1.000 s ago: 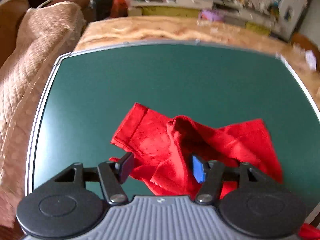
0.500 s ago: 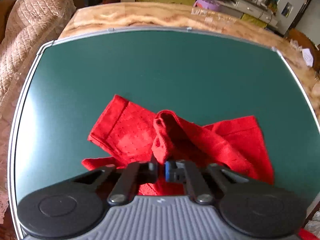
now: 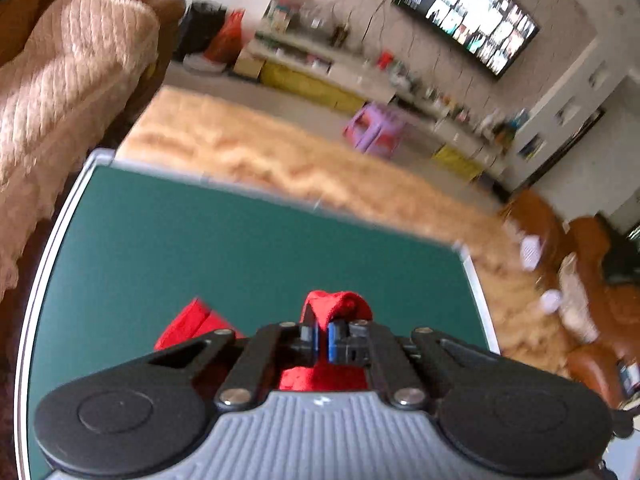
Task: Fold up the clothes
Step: 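Lift the shirt up off the table with both grippers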
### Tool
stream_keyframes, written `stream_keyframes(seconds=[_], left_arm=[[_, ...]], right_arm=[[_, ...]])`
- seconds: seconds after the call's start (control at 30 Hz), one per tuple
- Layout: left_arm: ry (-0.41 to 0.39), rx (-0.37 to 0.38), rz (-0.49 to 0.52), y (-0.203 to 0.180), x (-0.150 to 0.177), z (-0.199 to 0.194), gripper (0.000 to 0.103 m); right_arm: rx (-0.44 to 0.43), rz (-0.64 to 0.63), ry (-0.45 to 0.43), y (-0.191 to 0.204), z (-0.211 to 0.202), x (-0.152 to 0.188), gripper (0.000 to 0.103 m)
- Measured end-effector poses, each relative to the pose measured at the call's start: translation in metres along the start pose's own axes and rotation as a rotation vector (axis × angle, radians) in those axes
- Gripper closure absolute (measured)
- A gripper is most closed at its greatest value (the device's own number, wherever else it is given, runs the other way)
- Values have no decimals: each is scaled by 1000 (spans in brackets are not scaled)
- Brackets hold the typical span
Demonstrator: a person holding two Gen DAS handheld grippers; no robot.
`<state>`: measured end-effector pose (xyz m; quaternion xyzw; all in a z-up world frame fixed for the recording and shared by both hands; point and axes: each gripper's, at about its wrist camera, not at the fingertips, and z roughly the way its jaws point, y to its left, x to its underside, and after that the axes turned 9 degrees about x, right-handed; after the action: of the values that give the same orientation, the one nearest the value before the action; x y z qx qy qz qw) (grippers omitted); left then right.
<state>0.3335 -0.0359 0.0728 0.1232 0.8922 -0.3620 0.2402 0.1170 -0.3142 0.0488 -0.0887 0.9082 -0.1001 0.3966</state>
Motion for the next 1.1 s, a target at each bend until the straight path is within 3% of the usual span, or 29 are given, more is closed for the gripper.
stream_keyframes(seconds=[0.3,0.53,0.8,0.97,1.1], left_arm=[[-226,103,-70,-63,-89,-81,99],[-365,146,-31,-110,-110,-137,99],[-377,111,45,-117,-54,-156,99],[-284,118,10,-94,0,-128,99],[-204,127,-44,-69,38,-97,99]], right_arm=[[178,80,-214,-74,-55,-122,98],[247,164,-356,-103,-103,-169,98],[175,138,-364,-101,-141,-133,98],[141,99,-292,-77,-143,-88,98],[73,111,-187,-62,-135,-46,98]])
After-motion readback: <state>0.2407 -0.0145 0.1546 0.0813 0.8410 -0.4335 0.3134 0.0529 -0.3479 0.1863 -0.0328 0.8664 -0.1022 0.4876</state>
